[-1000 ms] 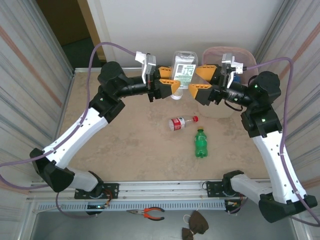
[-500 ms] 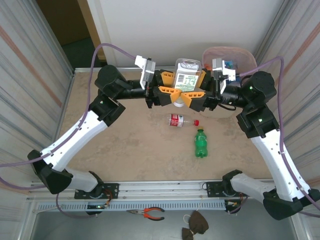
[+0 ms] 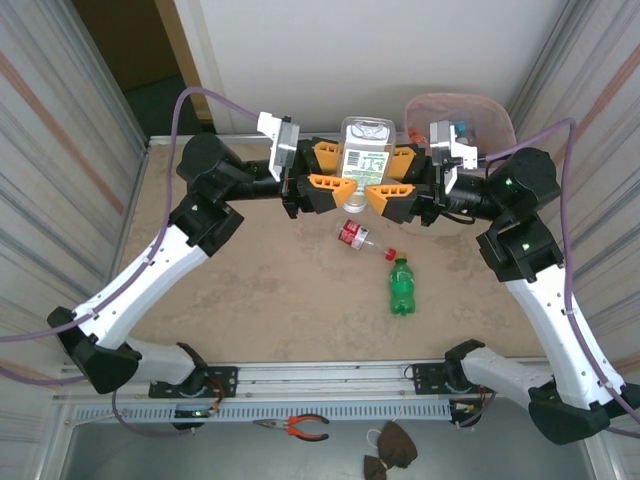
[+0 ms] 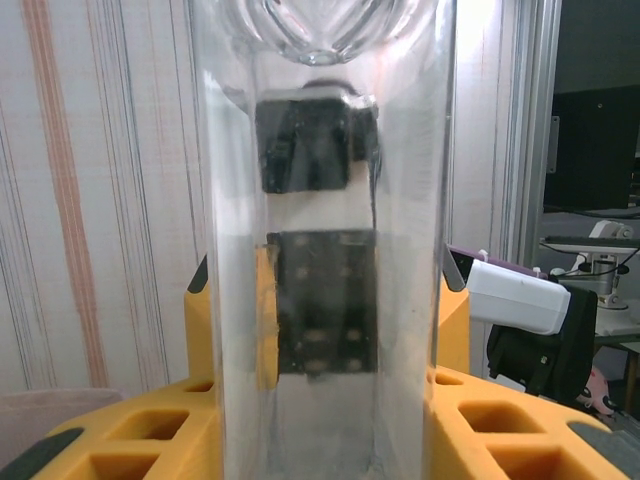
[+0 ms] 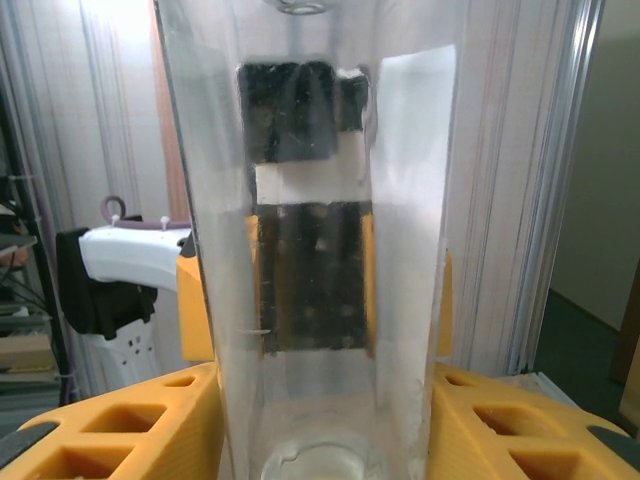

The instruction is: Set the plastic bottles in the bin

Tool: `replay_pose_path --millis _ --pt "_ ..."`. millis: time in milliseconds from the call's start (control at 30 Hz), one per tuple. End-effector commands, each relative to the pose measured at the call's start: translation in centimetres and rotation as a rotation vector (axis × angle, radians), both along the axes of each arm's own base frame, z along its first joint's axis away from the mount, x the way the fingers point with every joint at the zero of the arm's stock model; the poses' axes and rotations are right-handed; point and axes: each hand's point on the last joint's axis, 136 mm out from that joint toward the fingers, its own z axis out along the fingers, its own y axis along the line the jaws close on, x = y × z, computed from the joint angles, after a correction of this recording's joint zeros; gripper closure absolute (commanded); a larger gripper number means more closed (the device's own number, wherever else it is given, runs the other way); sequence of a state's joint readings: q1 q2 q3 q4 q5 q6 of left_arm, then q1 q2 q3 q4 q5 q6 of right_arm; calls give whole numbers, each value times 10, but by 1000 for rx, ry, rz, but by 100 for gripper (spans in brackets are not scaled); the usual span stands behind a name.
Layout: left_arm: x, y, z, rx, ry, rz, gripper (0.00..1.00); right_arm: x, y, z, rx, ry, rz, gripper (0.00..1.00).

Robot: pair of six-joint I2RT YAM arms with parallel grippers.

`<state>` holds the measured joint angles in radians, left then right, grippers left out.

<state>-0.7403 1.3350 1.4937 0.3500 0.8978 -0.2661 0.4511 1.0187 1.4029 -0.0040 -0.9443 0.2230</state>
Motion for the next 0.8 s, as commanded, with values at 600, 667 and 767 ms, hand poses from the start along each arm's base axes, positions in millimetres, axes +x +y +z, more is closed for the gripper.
replay_pose_path --millis 600,667,767 --pt "25 29 -14 32 -14 333 22 19 -20 21 -15 -63 -218 63" --pt "30 33 -22 52 -2 382 22 37 -30 19 -25 -35 -300 63" --pt "32 39 -30 67 9 411 22 67 -49 15 -36 23 -431 66"
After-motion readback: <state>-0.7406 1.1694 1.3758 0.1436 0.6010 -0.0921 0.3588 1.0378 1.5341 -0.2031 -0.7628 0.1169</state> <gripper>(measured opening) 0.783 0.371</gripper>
